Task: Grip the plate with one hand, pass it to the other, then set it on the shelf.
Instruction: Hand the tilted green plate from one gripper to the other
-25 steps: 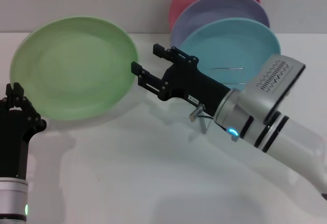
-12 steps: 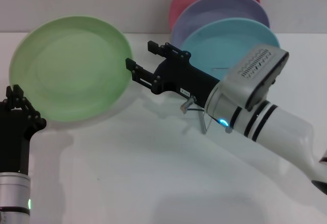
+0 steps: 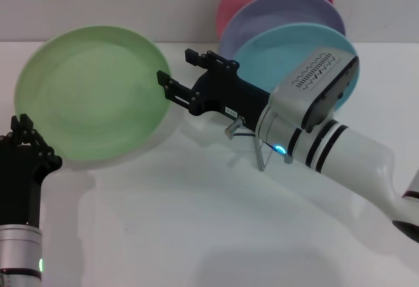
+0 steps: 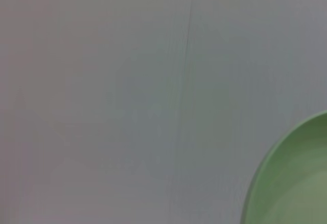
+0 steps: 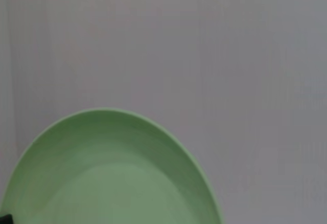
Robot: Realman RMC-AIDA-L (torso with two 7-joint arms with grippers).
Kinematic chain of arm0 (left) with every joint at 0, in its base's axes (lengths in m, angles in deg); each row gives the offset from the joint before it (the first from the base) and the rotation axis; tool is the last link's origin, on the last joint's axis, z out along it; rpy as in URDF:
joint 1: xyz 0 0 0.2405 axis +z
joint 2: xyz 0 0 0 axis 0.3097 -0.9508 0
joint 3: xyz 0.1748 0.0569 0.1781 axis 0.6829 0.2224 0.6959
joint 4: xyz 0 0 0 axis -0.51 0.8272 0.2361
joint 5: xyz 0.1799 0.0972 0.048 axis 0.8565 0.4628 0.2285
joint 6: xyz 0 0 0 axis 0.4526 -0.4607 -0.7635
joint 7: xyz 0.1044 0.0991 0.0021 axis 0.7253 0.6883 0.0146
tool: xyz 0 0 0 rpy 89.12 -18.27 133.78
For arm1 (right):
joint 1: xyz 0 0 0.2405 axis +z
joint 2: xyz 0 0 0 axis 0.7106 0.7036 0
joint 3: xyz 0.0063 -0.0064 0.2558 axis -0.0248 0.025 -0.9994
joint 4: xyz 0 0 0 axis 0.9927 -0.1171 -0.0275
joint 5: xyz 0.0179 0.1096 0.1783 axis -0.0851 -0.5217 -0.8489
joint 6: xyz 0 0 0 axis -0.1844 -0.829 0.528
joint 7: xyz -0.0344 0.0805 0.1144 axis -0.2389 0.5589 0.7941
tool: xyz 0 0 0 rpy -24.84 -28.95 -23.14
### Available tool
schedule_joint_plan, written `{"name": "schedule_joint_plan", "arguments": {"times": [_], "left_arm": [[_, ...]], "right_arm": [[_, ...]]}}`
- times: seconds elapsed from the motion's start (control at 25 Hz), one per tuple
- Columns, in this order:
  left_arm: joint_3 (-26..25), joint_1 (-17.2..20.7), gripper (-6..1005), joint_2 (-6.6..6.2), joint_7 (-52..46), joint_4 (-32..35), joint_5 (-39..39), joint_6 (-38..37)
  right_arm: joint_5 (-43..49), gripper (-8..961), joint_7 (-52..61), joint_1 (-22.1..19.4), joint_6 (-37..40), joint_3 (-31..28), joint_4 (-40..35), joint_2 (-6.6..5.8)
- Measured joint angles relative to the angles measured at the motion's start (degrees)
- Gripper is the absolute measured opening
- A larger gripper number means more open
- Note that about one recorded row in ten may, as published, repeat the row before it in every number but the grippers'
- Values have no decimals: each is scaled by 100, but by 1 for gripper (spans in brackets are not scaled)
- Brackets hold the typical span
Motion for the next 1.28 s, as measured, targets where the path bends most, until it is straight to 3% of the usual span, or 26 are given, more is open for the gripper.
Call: {"name": "schedule_joint_plan", "arguments": {"times": [0.84, 1.28], "left_arm": [[109, -23, 31, 0, 518, -347, -218, -58], [197, -83, 32, 0, 600, -356, -218, -59]], "right_arm": [[0, 632, -1, 73, -154, 8, 44, -2], [1, 435, -1, 49, -115, 17, 42, -2]]}}
